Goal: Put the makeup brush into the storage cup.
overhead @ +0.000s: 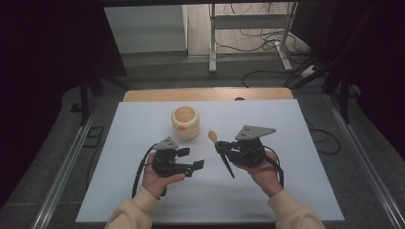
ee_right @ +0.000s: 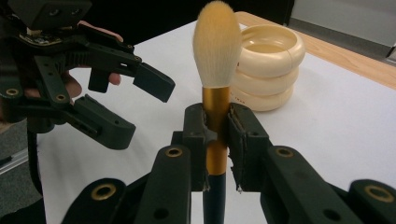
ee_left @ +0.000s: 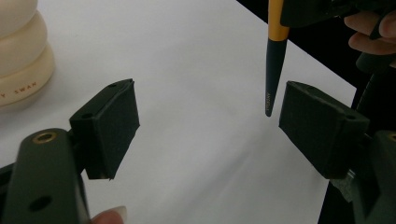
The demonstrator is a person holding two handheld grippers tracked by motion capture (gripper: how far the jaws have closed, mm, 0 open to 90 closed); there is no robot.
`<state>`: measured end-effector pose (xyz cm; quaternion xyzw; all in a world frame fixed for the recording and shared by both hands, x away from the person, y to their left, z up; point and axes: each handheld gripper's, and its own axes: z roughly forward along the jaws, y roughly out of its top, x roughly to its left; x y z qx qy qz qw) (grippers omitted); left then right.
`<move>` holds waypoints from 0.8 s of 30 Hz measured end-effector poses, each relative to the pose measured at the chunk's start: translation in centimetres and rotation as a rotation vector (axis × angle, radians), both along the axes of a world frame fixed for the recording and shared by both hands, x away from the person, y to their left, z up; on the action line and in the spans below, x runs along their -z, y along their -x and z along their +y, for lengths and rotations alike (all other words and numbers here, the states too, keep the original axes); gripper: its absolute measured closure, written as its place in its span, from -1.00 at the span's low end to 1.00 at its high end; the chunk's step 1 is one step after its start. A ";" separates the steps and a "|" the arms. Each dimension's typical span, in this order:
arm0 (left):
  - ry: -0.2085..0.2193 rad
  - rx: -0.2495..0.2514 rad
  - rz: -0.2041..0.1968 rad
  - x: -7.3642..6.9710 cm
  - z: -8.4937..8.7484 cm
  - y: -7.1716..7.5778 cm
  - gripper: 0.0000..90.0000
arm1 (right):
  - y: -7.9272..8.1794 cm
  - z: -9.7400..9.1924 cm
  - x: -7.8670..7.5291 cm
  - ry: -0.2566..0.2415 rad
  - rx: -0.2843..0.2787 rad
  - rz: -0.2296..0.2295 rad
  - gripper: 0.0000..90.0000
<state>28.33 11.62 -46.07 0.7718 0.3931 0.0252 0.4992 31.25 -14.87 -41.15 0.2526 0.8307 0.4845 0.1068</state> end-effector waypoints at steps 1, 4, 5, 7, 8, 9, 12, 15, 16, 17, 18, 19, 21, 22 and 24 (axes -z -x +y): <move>-0.001 0.004 0.001 0.0 -0.1 0.0 -0.54 | 0.0 0.1 0.1 -0.001 0.002 0.004 0.74; -0.007 0.012 0.000 0.1 -0.6 -0.1 -0.54 | 0.1 0.3 0.2 -0.003 0.001 0.001 0.74; -0.007 0.012 0.000 0.1 -0.6 -0.1 -0.54 | 0.1 0.3 0.2 -0.003 0.001 0.001 0.74; -0.006 0.015 0.001 0.1 -0.8 -0.2 -0.54 | 0.1 0.4 0.2 -0.006 0.001 -0.002 0.74; -0.009 0.015 0.000 0.1 -0.9 -0.2 -0.54 | 0.1 0.4 0.2 -0.010 0.000 -0.002 0.74; -0.009 0.015 -0.001 0.1 -1.0 -0.2 -0.54 | 0.2 0.4 0.2 -0.013 0.000 -0.003 0.74; -0.011 0.015 -0.003 0.2 -1.1 -0.2 -0.54 | 0.2 0.5 0.2 -0.021 0.001 -0.002 0.74; -0.009 0.008 -0.003 0.2 -1.1 -0.3 -0.53 | 0.2 0.7 0.3 -0.025 0.005 -0.002 0.74; -0.008 0.007 -0.003 0.2 -1.1 -0.4 -0.53 | 0.2 0.7 0.3 -0.028 0.004 0.000 0.74; -0.009 0.006 -0.004 0.2 -1.2 -0.4 -0.53 | 0.2 0.8 0.4 -0.030 0.005 0.002 0.74; -0.010 0.006 -0.006 0.3 -1.2 -0.4 -0.53 | 0.3 0.9 0.4 -0.031 0.005 0.001 0.74; -0.011 0.006 -0.005 0.3 -1.3 -0.4 -0.53 | 0.3 1.0 0.5 -0.032 0.003 0.000 0.74; -0.010 0.010 -0.005 0.3 -1.4 -0.4 -0.51 | 0.4 1.3 0.6 -0.037 0.000 -0.007 0.74; -0.010 0.012 -0.003 0.3 -1.5 -0.4 -0.51 | 0.4 1.3 0.6 -0.037 0.000 -0.007 0.74; -0.007 0.010 -0.005 0.4 -1.5 -0.5 -0.48 | 0.4 1.5 0.6 -0.041 -0.002 -0.010 0.74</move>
